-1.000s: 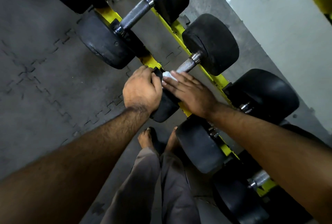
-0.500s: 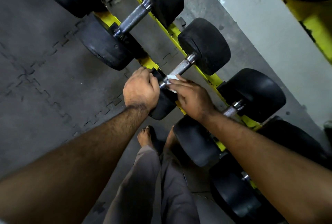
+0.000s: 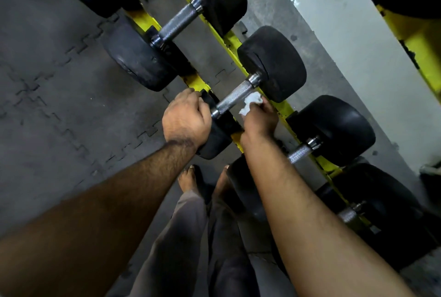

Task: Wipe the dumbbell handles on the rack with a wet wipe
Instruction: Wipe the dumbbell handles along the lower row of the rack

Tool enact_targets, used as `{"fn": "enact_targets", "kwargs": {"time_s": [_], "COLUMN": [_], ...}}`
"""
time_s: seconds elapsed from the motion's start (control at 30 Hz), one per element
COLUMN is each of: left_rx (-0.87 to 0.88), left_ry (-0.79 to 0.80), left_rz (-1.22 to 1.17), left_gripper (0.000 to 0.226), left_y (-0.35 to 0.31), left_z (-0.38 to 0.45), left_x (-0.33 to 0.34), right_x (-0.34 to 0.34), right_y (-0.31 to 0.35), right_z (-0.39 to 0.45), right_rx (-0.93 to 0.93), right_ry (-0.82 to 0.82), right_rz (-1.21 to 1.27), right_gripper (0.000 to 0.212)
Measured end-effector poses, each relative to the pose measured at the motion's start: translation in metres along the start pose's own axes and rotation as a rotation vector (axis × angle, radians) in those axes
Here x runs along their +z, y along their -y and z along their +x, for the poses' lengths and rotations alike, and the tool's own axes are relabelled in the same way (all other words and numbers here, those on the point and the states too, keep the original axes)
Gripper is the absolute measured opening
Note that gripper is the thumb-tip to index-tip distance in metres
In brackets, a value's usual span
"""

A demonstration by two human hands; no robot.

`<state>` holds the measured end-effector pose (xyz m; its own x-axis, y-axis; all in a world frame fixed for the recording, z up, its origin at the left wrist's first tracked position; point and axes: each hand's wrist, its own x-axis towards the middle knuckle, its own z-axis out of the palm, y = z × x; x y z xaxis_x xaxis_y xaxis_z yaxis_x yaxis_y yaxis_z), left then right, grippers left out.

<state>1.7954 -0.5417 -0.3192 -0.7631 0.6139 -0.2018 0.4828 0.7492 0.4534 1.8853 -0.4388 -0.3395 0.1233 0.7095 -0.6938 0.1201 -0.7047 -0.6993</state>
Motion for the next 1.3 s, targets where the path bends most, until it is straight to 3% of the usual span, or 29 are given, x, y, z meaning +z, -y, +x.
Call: {"fn": "enact_targets", "kwargs": {"time_s": [0.13,0.27,0.43,0.57,0.7,0.83,1.0,1.17,1.23,1.3], "left_rx": [0.01,0.01,0.024,0.022,0.02,-0.004,-0.003,-0.022,-0.064,-0.101], "left_ry": [-0.009,0.003,-0.003,-0.003,-0.024,-0.013,-0.026,-0.049,-0.047,-0.07], "left_rz": [-0.006,-0.005,-0.01,-0.003,-0.005,-0.028,-0.029,-0.001,0.016,0.021], "left_gripper": [0.031,0.035,0.036,0.034,0.034,0.039,0.04,0.035,0.034,0.032], "left_y": [0.002,0.004,0.005,0.005,0.004,0.004,0.003,0.002,0.001,0.0], "left_z": [0.0,0.001,0.002,0.001,0.0,0.001,0.0,-0.001,-0.001,-0.003], "left_x": [0.003,0.006,0.007,0.007,0.006,0.007,0.007,0.007,0.007,0.007], "right_x": [0.017,0.036,0.025,0.032,0.019,0.024,0.01,0.014,0.014,0.01], "right_y": [0.021,0.018,0.02,0.024,0.011,0.025,0.013,0.03,0.014,0.015], "right_z": [0.018,0.018,0.0,0.013,-0.006,0.017,-0.014,0.009,-0.009,-0.012], "right_rx": [0.157,0.235,0.365,0.267,0.352,0.309,0.438,0.437,0.374,0.377], "right_ry": [0.067,0.022,0.274,0.234,0.452,0.333,0.601,0.449,0.487,0.535], "right_rz": [-0.073,0.096,0.01,0.061,-0.1,0.116,-0.198,0.066,-0.117,-0.241], "right_gripper": [0.021,0.025,0.009,0.014,0.01,0.007,0.015,0.011,0.023,0.021]}}
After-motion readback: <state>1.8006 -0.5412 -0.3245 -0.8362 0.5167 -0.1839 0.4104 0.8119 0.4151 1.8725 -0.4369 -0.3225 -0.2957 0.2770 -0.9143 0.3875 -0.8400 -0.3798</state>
